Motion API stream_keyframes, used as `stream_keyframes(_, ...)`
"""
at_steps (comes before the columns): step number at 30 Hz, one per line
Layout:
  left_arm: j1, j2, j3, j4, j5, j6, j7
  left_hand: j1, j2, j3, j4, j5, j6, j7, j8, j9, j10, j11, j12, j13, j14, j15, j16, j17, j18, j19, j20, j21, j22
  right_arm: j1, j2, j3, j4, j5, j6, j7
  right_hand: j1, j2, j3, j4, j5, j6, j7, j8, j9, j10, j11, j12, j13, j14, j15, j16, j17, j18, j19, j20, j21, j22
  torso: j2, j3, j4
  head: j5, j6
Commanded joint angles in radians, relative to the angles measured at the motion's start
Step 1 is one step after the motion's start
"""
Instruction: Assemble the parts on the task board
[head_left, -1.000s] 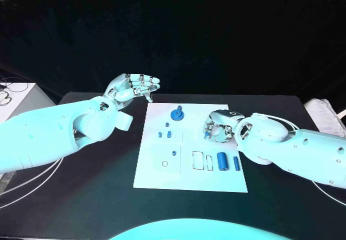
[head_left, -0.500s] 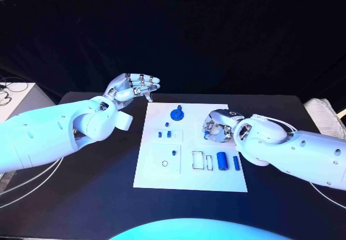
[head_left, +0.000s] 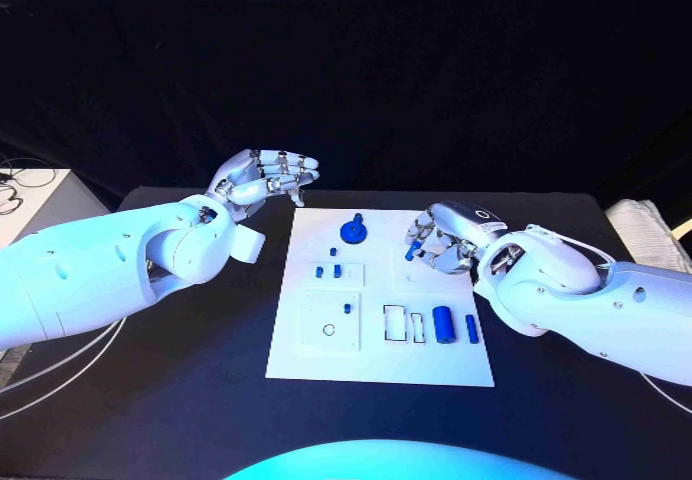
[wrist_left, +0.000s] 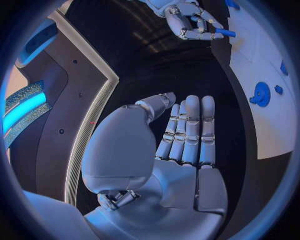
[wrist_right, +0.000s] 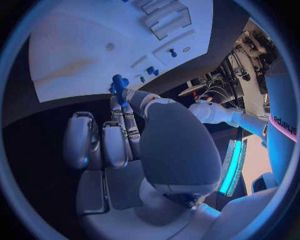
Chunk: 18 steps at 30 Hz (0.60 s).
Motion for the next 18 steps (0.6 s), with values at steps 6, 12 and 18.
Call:
stream_keyframes(6, 0.000, 0.004, 0.001, 0.001, 0.005, 0.017, 0.006, -0.004, 0.010, -0.004, 0.000, 0.005, 0.000, 0.002, -0.003, -0.001, -0.005, -0.001, 0.006, 0.000, 0.001, 0.000, -0.007, -0.001, 0.015, 0.008, 0.001, -0.007, -0.002, 0.000, 0.007, 0.002, 0.079, -0.021, -0.059, 0.035, -0.004, 0.011, 0.011, -0.017, 0.001, 0.008, 0.000, 0.008, 0.005, 0.066, -0.058, -0.001, 0.027, 0.014, -0.005, 0.004, 0.003, -0.020, 0.009, 0.002, 0.008, 0.042, 0.002, 0.0014, 0.0004, 0.007, 0.000)
stream_keyframes(12, 0.000, 0.007, 0.001, 0.000, 0.005, 0.018, 0.007, -0.004, 0.010, -0.005, 0.000, 0.005, 0.001, 0.002, -0.002, 0.000, -0.005, -0.001, 0.006, 0.000, 0.001, -0.001, -0.007, -0.001, 0.015, 0.008, 0.001, -0.007, -0.002, -0.025, 0.055, -0.002, 0.112, -0.019, -0.054, 0.050, -0.008, 0.010, 0.015, -0.021, 0.002, 0.007, 0.000, 0.009, 0.007, 0.067, -0.058, -0.003, 0.028, 0.013, -0.005, 0.002, -0.002, -0.019, 0.008, 0.002, 0.006, 0.041, 0.002, 0.0006, -0.0006, 0.016, -0.002)
stream_keyframes(18, 0.000, 0.011, 0.001, -0.001, 0.006, 0.020, 0.006, -0.004, 0.010, -0.005, 0.000, 0.005, 0.001, 0.002, -0.002, 0.000, -0.005, -0.001, 0.006, 0.000, 0.001, -0.001, -0.007, -0.001, 0.015, 0.008, 0.001, -0.007, -0.002, -0.059, 0.117, -0.009, 0.104, -0.020, -0.044, 0.067, -0.009, 0.011, 0.016, -0.022, 0.002, 0.007, 0.000, 0.009, 0.008, 0.068, -0.058, -0.004, 0.029, 0.013, -0.005, 0.002, -0.003, -0.019, 0.006, 0.002, 0.002, 0.039, 0.002, 0.0002, 0.0002, 0.024, -0.005)
